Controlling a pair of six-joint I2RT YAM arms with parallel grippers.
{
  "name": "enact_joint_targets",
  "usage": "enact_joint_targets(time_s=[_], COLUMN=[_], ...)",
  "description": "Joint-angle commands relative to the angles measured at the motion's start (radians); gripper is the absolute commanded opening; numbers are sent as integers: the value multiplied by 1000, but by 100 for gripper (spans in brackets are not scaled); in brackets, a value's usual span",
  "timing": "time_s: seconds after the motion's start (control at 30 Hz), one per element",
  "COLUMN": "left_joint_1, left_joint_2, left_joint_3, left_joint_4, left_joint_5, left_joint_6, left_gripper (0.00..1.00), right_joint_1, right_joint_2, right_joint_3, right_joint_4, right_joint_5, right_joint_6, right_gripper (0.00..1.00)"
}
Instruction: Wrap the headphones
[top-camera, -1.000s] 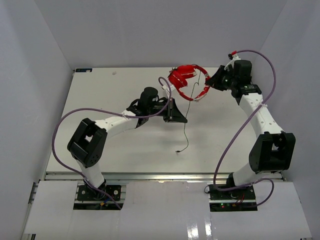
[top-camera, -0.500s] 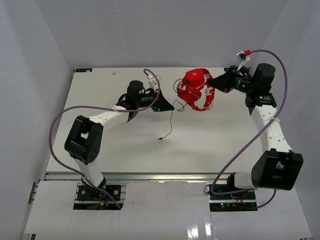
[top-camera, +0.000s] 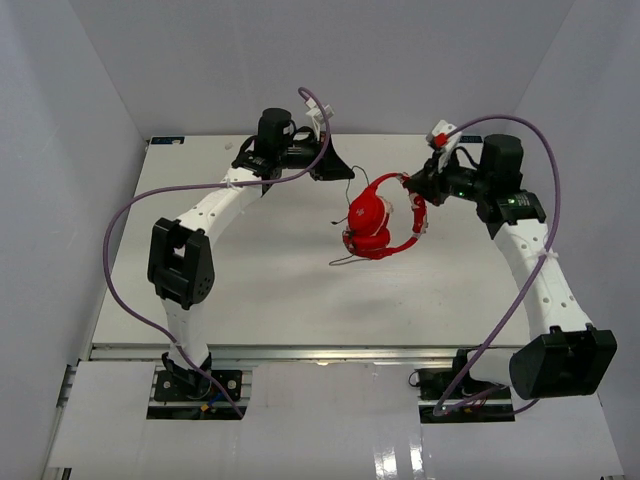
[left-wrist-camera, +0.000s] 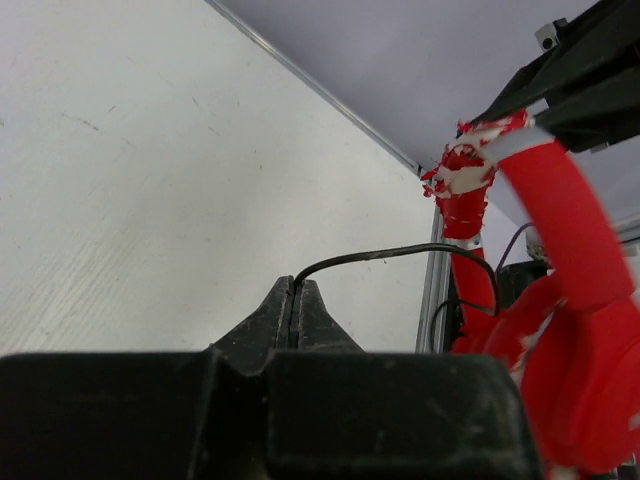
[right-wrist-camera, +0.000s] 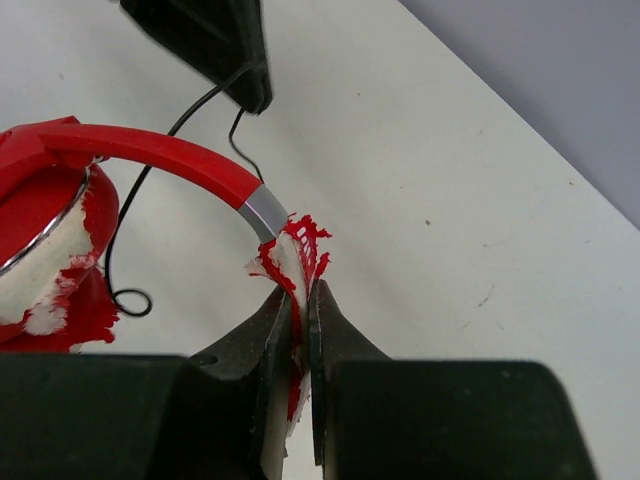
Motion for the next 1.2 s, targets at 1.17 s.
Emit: enact_joint_targets(time_s=[1.17], left_joint_1=[-285], left_joint_2=[-318], left_joint_3=[-426], left_joint_4=[182], left_joint_5=[-42], left_joint_6=[-324], left_gripper=[0], right_joint_1=[18], right_joint_2=[347], right_joint_3=[289], right_joint_4=[94], right_joint_5=[568], right_joint_6=[800], right_gripper=[8])
